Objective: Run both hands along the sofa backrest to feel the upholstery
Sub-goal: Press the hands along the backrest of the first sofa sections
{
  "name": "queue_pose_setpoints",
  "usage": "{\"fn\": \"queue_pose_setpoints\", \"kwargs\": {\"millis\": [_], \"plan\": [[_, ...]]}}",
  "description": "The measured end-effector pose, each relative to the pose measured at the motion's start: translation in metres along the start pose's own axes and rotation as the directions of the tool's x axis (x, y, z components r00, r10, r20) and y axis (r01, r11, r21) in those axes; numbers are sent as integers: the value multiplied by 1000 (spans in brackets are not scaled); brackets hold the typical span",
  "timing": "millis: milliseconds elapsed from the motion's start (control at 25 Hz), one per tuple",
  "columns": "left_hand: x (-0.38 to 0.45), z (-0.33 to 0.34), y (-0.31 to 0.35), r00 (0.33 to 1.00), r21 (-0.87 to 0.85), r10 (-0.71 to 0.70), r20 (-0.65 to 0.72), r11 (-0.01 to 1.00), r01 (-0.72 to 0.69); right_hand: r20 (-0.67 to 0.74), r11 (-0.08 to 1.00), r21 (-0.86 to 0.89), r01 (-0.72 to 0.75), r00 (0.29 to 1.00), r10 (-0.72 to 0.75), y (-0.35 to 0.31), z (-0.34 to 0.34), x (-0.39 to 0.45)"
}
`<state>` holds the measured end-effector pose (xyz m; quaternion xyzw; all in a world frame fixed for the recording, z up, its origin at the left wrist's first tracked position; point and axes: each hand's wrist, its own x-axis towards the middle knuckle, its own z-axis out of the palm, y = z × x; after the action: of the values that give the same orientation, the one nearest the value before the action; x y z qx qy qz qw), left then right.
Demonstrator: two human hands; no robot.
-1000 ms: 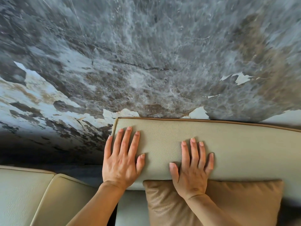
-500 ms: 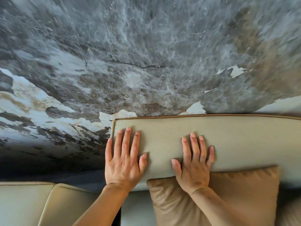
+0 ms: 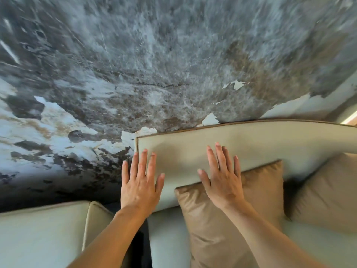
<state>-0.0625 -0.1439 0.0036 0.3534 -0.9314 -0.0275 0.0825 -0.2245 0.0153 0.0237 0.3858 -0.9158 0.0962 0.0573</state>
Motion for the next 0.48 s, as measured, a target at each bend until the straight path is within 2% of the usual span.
{"fn": "queue_pose_setpoints", "kwargs": {"millis": [240,480], "plan": [[-85,-108,-21,998,9,-36,-46,999,37,33,998,45,53,998,-54,-24,-93,-75],[-220,-237,4,983,32,-103,-154,993,109,-121,988,106,117,987,-104,-41,-211,-192]]}}
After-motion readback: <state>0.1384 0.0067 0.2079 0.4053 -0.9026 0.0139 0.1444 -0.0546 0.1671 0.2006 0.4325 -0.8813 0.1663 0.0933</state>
